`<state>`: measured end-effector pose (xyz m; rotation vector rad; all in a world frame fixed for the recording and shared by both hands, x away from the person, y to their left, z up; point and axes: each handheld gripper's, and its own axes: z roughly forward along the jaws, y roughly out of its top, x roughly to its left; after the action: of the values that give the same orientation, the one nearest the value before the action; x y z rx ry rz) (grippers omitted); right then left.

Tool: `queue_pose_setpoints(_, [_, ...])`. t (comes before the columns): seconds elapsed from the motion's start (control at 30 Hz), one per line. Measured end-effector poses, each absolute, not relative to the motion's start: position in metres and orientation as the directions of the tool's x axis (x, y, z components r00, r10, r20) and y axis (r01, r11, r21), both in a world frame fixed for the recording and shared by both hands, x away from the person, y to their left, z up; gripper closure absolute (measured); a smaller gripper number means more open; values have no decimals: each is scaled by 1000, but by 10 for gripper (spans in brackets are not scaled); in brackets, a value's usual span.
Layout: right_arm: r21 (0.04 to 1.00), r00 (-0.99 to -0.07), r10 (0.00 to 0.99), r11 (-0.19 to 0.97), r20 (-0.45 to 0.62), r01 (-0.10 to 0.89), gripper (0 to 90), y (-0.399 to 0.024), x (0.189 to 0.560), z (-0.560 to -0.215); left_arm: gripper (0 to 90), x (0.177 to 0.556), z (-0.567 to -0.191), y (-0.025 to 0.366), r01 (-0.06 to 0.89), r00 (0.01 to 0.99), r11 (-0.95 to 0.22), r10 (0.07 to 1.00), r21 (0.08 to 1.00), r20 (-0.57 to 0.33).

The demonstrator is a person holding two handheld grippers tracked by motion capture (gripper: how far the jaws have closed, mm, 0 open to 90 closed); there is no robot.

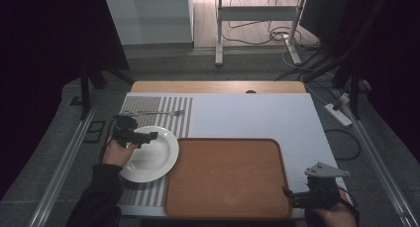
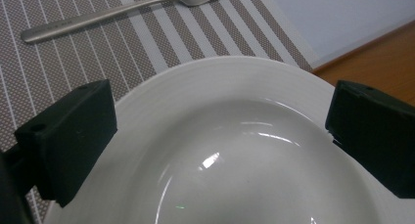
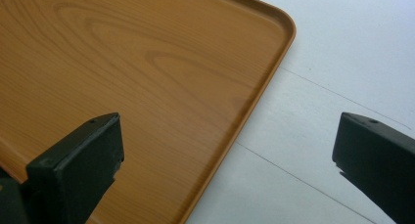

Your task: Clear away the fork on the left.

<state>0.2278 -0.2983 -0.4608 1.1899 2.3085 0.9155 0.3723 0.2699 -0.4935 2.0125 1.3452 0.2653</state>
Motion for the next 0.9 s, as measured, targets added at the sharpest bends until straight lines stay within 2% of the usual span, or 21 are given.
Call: queue_pose_setpoints(0.9, [695, -570, 821, 433, -40, 574, 0, -298, 228, -461, 0, 445, -502, 270, 772, 419, -241, 889, 588, -185])
